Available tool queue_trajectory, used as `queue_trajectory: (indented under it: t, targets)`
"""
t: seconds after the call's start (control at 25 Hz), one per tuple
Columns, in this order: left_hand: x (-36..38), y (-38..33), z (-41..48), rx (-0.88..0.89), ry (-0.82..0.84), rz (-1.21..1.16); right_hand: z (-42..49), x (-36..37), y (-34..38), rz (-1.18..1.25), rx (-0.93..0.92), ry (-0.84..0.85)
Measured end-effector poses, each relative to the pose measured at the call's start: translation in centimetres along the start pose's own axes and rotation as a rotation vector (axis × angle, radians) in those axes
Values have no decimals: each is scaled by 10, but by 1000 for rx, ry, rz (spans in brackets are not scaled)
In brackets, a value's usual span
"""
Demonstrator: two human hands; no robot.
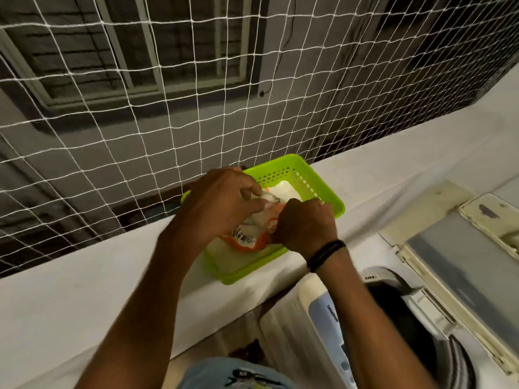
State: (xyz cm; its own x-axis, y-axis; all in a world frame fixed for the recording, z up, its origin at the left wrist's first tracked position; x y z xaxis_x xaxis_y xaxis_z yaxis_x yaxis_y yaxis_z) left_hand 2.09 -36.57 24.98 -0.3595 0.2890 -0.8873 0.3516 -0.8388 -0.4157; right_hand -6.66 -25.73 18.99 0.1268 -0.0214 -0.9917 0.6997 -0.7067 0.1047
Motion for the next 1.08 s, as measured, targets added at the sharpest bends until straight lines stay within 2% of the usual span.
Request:
queue_trajectory:
  t: [0.08, 0.16, 0.28, 0.36, 0.52, 0.68, 0.88, 1.0, 1.08]
  targets:
    - [-3, 2, 5, -4, -40, -11, 4, 3, 1, -22, -1, 9]
    - [-8, 5, 11, -6, -77, 2, 6, -1, -1, 88, 20, -12]
    - [-14, 11, 17, 0, -94, -26, 3, -20, -18, 303, 115, -129]
    - [-14, 12, 18, 18, -86, -44, -1, -30, -22, 313, 124, -196]
    - [-11, 10, 16, 56, -81, -53, -3, -26, -9, 235, 36, -109]
    - [-9, 12, 15, 68, -68, -54, -3, -39, -19, 393, 48, -164]
    - [-5, 13, 13, 61, -53, -98, 10, -16, -23, 405, 147, 40]
    - [-4, 15, 13, 38, -57, -127, 16, 1, -25, 574, 232, 198]
    - [-4, 15, 13, 38, -58, -136, 15, 4, -23, 627, 261, 226]
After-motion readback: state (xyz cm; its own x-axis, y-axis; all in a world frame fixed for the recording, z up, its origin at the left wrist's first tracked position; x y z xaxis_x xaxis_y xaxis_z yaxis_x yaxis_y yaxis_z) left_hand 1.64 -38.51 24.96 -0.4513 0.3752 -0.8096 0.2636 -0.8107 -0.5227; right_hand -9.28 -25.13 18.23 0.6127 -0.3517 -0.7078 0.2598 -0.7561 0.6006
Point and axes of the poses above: each hand's wrist, its own z-axis towards the middle knuckle, its own x-axis out of the palm, y = z × x, the point moved 10 cm from there along z, towards the middle knuckle, and after that the axes turned 12 degrees about z, right-handed, at the moved point
